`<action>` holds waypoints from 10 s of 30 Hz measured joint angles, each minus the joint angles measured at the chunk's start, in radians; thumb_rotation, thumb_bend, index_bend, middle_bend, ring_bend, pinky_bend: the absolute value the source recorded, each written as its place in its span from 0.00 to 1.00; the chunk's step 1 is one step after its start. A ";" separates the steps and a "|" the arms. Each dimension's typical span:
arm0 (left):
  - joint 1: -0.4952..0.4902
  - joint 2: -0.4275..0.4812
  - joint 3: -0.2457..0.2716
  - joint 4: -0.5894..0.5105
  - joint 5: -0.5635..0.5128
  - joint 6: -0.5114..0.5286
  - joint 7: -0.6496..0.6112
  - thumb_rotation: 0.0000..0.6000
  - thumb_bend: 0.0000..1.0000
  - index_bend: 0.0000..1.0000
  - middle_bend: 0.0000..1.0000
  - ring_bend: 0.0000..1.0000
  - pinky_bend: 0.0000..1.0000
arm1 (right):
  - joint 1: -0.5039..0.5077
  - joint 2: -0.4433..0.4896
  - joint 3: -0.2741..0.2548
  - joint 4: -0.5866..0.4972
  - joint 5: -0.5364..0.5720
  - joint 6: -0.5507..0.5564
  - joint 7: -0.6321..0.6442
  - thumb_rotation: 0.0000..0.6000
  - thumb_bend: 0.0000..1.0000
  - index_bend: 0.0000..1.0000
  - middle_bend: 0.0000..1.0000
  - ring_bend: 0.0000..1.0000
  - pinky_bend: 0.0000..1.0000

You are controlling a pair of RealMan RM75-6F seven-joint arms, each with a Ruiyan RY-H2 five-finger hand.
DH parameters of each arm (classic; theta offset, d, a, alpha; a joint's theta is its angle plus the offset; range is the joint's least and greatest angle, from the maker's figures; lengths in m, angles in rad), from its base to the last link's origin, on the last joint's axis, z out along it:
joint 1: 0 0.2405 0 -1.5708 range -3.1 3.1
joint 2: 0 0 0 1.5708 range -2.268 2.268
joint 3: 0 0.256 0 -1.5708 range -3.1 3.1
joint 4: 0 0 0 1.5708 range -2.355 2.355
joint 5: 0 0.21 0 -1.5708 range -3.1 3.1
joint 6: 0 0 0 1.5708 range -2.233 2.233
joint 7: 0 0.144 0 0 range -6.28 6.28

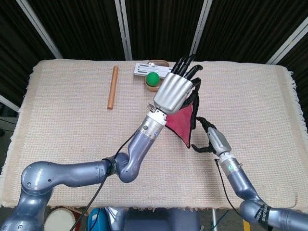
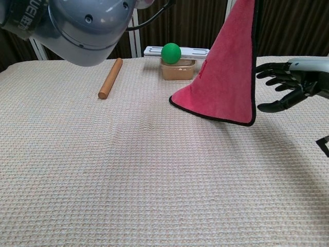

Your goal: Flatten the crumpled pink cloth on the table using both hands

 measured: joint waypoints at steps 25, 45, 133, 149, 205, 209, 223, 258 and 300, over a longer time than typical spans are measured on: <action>0.060 0.046 0.039 -0.063 0.012 0.019 -0.033 1.00 0.50 0.61 0.21 0.00 0.00 | 0.168 -0.199 0.079 0.153 0.207 0.037 -0.127 1.00 0.34 0.45 0.03 0.00 0.00; 0.155 0.128 0.075 -0.064 0.017 0.029 -0.080 1.00 0.50 0.61 0.21 0.00 0.00 | 0.096 -0.112 0.085 0.098 0.149 0.117 -0.089 1.00 0.48 0.63 0.09 0.00 0.01; 0.042 0.038 0.018 0.024 -0.061 -0.012 -0.057 1.00 0.50 0.61 0.21 0.00 0.00 | 0.085 -0.370 0.061 0.211 0.188 0.178 -0.130 1.00 0.35 0.45 0.07 0.00 0.00; 0.007 0.000 0.013 0.059 -0.060 -0.014 -0.056 1.00 0.49 0.61 0.21 0.00 0.00 | 0.082 -0.392 0.110 0.224 0.239 0.198 -0.163 1.00 0.35 0.34 0.07 0.00 0.00; -0.011 -0.033 -0.010 0.097 -0.072 0.014 -0.068 1.00 0.49 0.61 0.21 0.00 0.00 | 0.045 -0.405 0.126 0.241 0.258 0.171 -0.168 1.00 0.64 0.62 0.15 0.00 0.00; 0.014 -0.010 0.001 0.065 -0.058 0.023 -0.076 1.00 0.50 0.61 0.21 0.00 0.00 | 0.036 -0.390 0.125 0.222 0.243 0.170 -0.159 1.00 0.64 0.64 0.16 0.00 0.00; 0.169 0.113 0.062 -0.059 -0.021 0.034 -0.171 1.00 0.50 0.62 0.21 0.00 0.00 | 0.023 -0.266 0.191 0.177 0.160 0.215 -0.150 1.00 0.64 0.64 0.16 0.00 0.00; 0.258 0.094 0.055 0.130 -0.065 -0.043 -0.372 1.00 0.49 0.63 0.22 0.00 0.00 | 0.241 -0.215 0.351 0.357 0.216 0.265 -0.292 1.00 0.64 0.64 0.16 0.00 0.00; 0.672 0.135 0.383 -0.400 0.111 0.176 -0.420 1.00 0.49 0.63 0.22 0.00 0.00 | -0.102 -0.132 -0.077 0.060 -0.123 0.317 -0.116 1.00 0.64 0.64 0.16 0.00 0.00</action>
